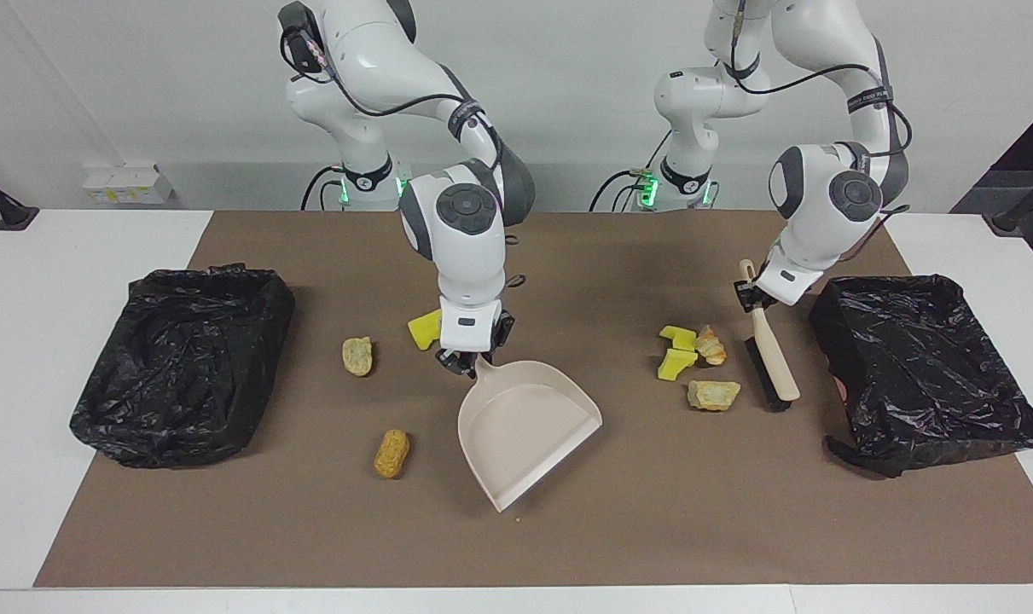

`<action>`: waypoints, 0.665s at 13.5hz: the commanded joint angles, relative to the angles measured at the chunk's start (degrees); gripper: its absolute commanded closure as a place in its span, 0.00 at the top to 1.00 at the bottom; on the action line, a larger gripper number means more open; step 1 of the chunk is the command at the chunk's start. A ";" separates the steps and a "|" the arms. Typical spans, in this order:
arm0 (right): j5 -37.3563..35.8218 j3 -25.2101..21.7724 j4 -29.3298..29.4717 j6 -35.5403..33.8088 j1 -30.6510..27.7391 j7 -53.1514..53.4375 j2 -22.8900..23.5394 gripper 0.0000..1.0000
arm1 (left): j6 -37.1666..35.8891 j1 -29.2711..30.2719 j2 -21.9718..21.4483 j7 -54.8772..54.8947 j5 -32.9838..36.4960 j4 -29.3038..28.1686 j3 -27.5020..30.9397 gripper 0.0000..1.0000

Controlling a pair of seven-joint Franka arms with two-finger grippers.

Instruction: Sweep and dump trash in bin

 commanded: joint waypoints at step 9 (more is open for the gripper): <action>-1.50 0.55 -7.31 2.90 -0.74 -37.82 -3.13 0.00 | 6.23 -13.02 -3.06 -15.19 -2.28 -6.24 0.04 0.00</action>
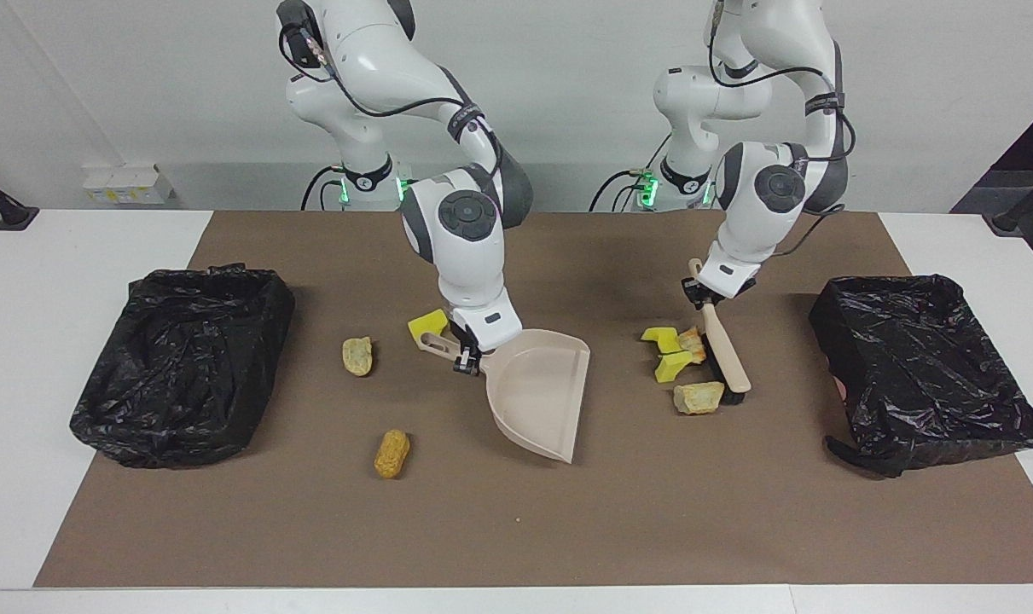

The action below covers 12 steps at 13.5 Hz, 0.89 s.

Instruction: Sweep and dump trash in bin

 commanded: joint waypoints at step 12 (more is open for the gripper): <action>-1.15 0.54 -3.73 5.50 -1.21 -14.16 0.16 0.00 | 10.20 -19.10 2.91 -5.85 -9.96 3.96 0.54 0.00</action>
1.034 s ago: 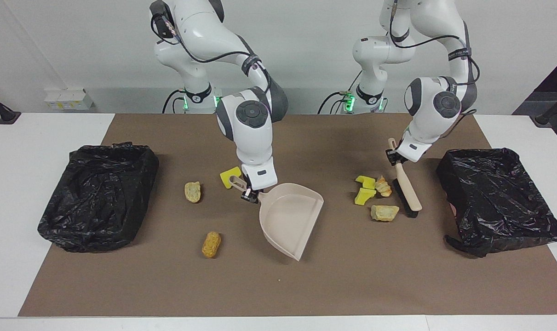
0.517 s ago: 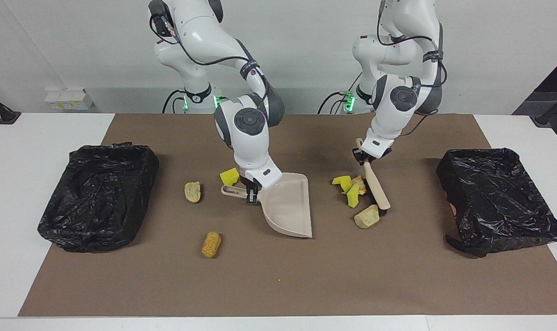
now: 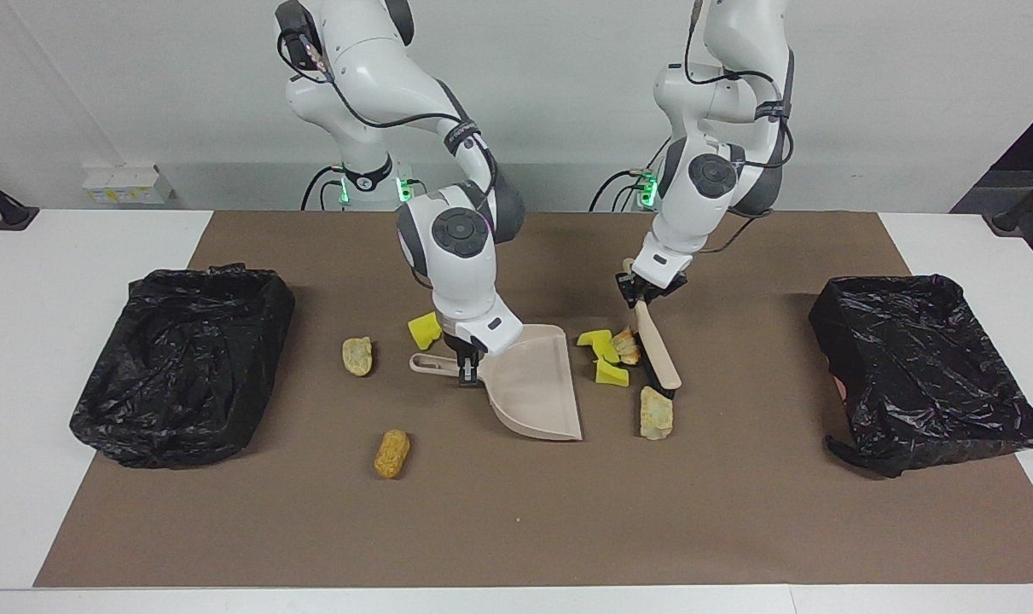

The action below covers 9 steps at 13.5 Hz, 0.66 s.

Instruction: Sweep and dump trash in bin

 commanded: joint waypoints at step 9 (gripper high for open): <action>-0.62 0.52 -0.78 1.47 -0.70 -1.53 -0.44 0.00 | -19.55 1.69 0.06 5.05 7.31 13.62 2.25 0.00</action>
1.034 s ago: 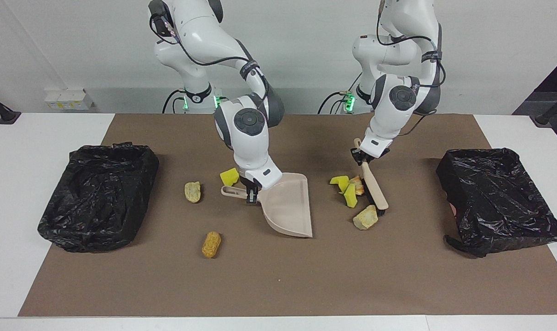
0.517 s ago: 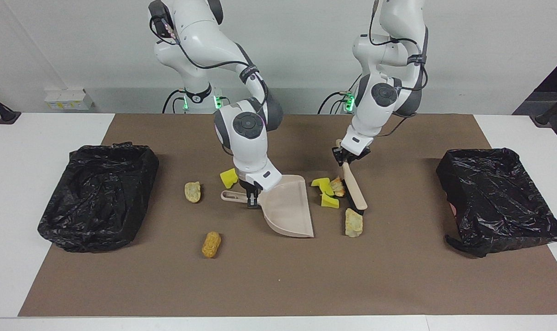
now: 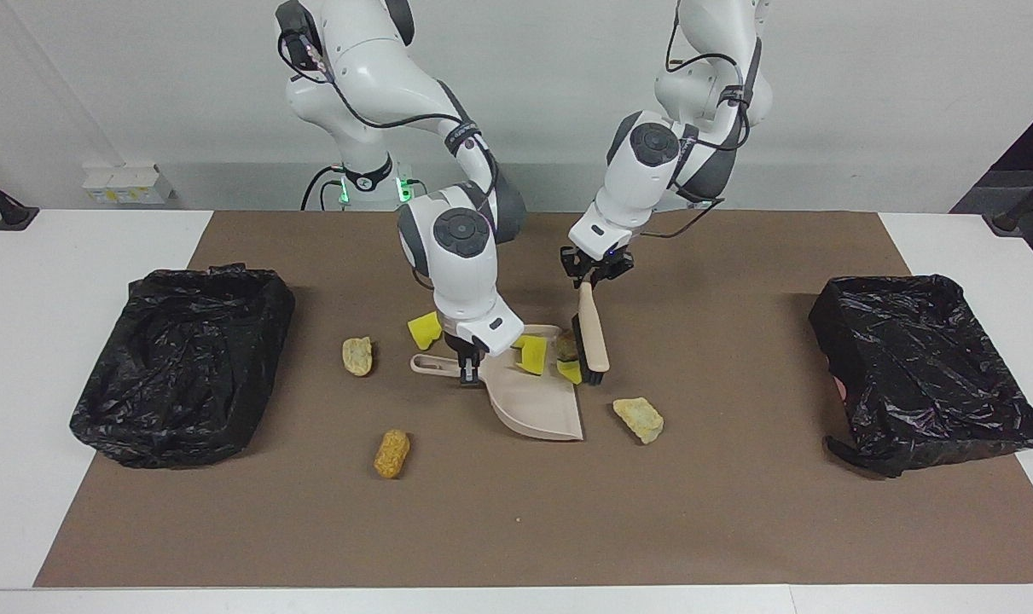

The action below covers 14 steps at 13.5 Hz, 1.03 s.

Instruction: Sweep and dump trash in bin

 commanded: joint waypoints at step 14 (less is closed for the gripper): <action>0.13 0.51 -3.02 -0.16 -1.47 -2.05 -1.23 0.00 | 3.07 3.65 11.72 3.09 10.93 6.22 0.23 0.00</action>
